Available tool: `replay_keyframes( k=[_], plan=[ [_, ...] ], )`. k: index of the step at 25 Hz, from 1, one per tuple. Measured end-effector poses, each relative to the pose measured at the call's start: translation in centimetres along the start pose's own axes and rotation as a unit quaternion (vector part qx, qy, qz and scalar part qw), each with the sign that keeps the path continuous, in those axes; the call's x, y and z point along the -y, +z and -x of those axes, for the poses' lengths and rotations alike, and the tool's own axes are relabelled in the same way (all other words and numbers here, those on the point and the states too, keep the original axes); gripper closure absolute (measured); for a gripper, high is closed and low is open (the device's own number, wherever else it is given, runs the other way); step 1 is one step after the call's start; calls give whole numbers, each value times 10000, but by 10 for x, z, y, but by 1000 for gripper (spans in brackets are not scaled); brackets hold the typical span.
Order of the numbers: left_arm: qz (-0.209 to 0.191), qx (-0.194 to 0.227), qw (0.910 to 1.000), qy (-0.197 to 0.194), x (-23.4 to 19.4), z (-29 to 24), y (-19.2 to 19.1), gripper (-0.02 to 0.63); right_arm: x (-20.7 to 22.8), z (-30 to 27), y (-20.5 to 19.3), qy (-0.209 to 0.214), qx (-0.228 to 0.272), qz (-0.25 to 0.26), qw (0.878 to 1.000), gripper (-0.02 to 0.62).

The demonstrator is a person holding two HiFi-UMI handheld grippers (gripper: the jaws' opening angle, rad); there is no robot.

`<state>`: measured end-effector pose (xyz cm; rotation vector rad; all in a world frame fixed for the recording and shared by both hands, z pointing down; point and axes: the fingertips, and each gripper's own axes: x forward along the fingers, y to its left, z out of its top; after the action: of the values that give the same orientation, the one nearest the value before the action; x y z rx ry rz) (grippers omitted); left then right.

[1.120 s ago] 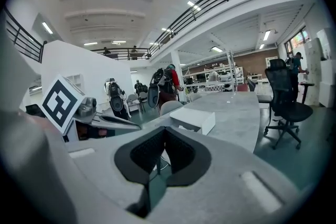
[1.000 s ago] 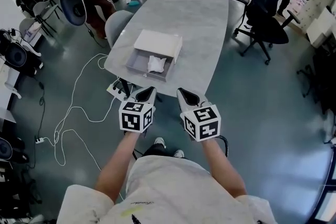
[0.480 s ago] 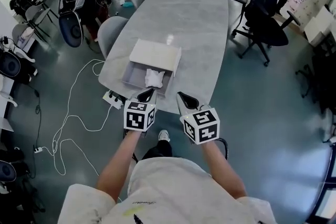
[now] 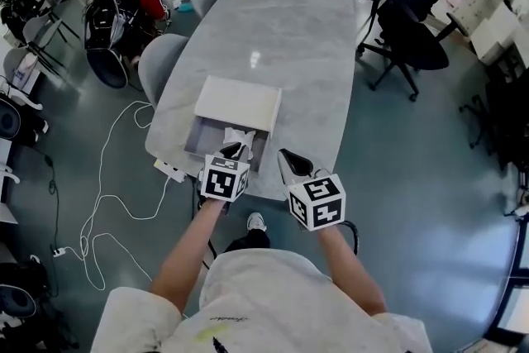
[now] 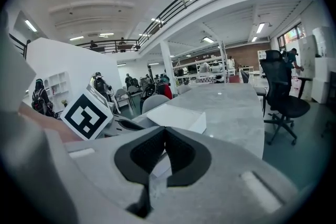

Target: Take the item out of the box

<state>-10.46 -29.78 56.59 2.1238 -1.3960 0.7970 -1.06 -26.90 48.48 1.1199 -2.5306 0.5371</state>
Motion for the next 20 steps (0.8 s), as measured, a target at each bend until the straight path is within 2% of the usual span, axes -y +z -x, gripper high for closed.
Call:
replay_keyframes(
  k=[7, 12, 16, 20],
  plan=[
    [-346, -428, 9984, -108, -9, -31, -1, 580, 16, -14, 4, -180, -57, -67, 9998, 591],
    [-494, -823, 9951, -227, -7, -45, -7, 534, 29, -18, 7, -300, -41, -156, 9994, 591],
    [-657, -969, 9929, -196, -12, -54, -6, 532, 35, -24, 9, -369, -52, -240, 9990, 591],
    [-986, -1125, 9885, -215, -11, -63, -6, 528, 38, -28, 7, -418, -65, -301, 9986, 591]
  ],
)
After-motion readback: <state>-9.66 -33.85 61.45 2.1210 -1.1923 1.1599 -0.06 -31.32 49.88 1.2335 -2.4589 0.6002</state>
